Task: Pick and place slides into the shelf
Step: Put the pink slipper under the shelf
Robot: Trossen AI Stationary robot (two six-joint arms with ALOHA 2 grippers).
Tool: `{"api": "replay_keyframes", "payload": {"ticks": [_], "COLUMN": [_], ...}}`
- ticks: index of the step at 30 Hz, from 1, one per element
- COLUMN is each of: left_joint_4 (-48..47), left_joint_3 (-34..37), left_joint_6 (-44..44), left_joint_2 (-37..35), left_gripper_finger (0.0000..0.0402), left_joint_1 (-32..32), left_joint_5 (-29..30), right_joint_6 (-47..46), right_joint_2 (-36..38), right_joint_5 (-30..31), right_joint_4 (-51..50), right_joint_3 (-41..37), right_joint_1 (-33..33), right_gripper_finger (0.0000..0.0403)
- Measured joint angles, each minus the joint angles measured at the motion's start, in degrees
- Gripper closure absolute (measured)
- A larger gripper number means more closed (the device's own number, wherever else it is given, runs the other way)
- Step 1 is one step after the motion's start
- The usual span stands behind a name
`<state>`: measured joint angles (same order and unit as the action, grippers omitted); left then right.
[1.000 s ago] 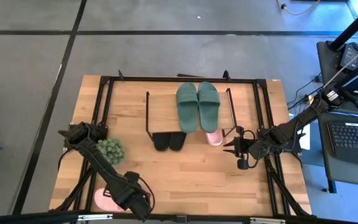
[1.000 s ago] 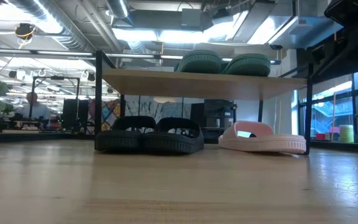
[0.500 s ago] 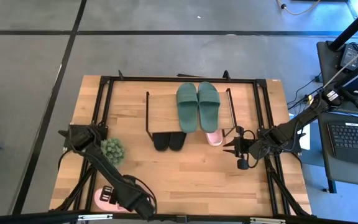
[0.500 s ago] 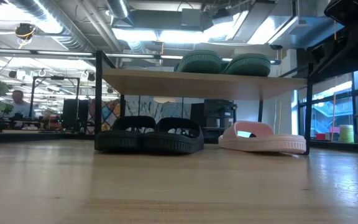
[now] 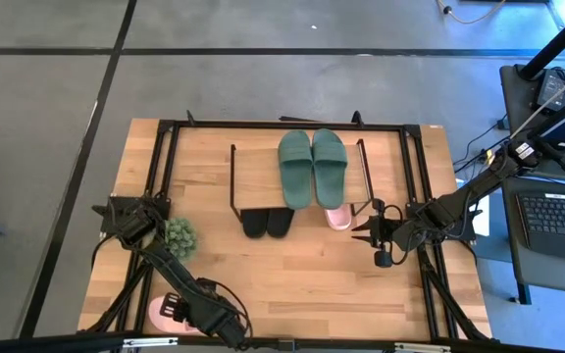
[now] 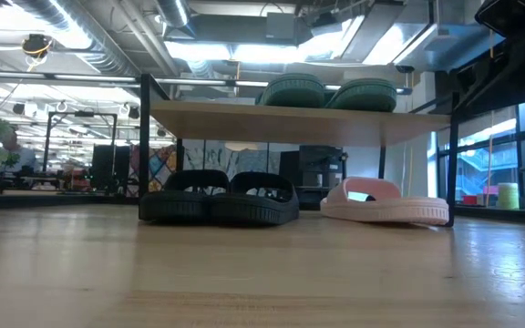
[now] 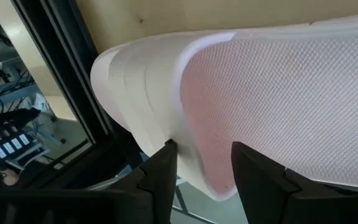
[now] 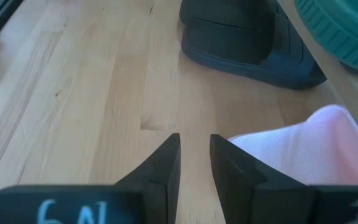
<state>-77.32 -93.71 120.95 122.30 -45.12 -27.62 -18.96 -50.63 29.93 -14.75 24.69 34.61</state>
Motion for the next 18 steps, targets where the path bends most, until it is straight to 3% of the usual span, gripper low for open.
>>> {"api": "replay_keyframes", "payload": {"ticks": [7, 18], "left_joint_4": [-0.03, -0.02], "left_joint_3": [0.0, 0.0], "left_joint_6": [0.55, -1.98], "left_joint_2": [0.0, 0.0], "left_gripper_finger": [0.0259, 0.0259], "left_joint_1": [-0.06, 0.17], "left_joint_5": [3.1, 0.79], "right_joint_6": [0.0, 0.06], "right_joint_2": [0.0, 0.0], "right_joint_5": [0.02, 0.02], "right_joint_4": [-0.01, -0.01], "right_joint_3": [0.0, 0.0], "right_joint_1": [0.0, 0.0], "right_gripper_finger": [0.0314, 0.0314]}}
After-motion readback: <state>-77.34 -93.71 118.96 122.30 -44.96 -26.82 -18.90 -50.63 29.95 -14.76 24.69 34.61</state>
